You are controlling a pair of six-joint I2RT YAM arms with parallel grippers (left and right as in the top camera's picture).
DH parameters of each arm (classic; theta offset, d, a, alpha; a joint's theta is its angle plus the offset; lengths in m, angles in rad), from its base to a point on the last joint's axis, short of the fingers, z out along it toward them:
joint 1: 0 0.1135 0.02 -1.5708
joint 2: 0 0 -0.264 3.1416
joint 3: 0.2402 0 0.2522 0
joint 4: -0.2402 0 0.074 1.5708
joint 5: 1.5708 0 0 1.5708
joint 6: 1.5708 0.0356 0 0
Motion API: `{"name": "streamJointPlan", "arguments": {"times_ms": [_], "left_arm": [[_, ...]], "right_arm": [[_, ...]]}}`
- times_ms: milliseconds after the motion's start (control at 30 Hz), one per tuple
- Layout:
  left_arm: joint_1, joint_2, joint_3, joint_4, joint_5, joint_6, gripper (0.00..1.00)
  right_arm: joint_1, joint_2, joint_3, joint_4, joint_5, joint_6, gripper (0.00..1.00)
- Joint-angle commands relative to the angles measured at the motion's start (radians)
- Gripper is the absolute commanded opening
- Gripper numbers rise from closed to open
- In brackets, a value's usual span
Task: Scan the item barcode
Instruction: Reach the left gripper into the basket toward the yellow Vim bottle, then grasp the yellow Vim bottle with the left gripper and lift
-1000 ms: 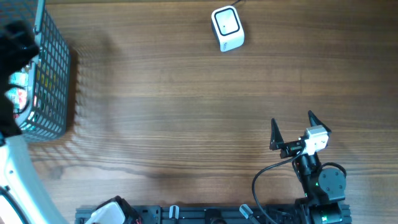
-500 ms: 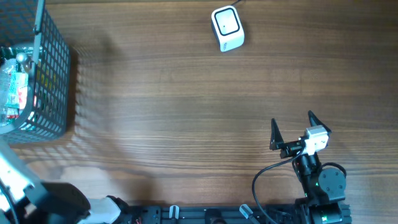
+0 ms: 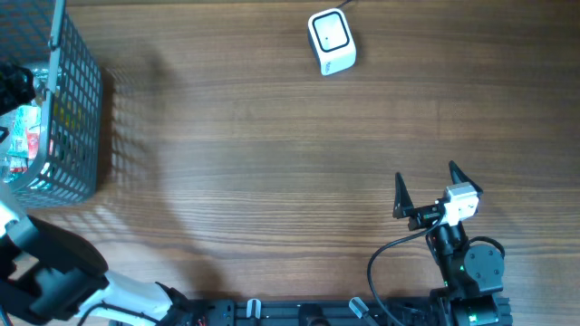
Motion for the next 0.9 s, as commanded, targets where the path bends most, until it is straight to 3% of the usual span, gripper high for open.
{"name": "streamJointPlan", "arguments": {"times_ms": [0, 333, 533, 867], "left_arm": [[-0.001, 0.069, 0.016, 0.021, 0.034, 0.029, 0.93], [-0.047, 0.170, 0.016, 0.079, 0.029, 0.043, 0.93], [-0.081, 0.212, 0.016, 0.078, -0.080, 0.055, 0.90], [-0.082, 0.244, 0.014, 0.084, -0.083, 0.055, 0.71]], "right_arm": [[-0.004, -0.005, -0.001, 0.003, 0.009, 0.002, 1.00], [-0.004, -0.003, -0.001, 0.003, 0.009, 0.002, 1.00], [-0.004, -0.003, -0.001, 0.003, 0.009, 0.002, 1.00], [-0.004, -0.003, -0.001, 0.003, 0.009, 0.002, 1.00]]}}
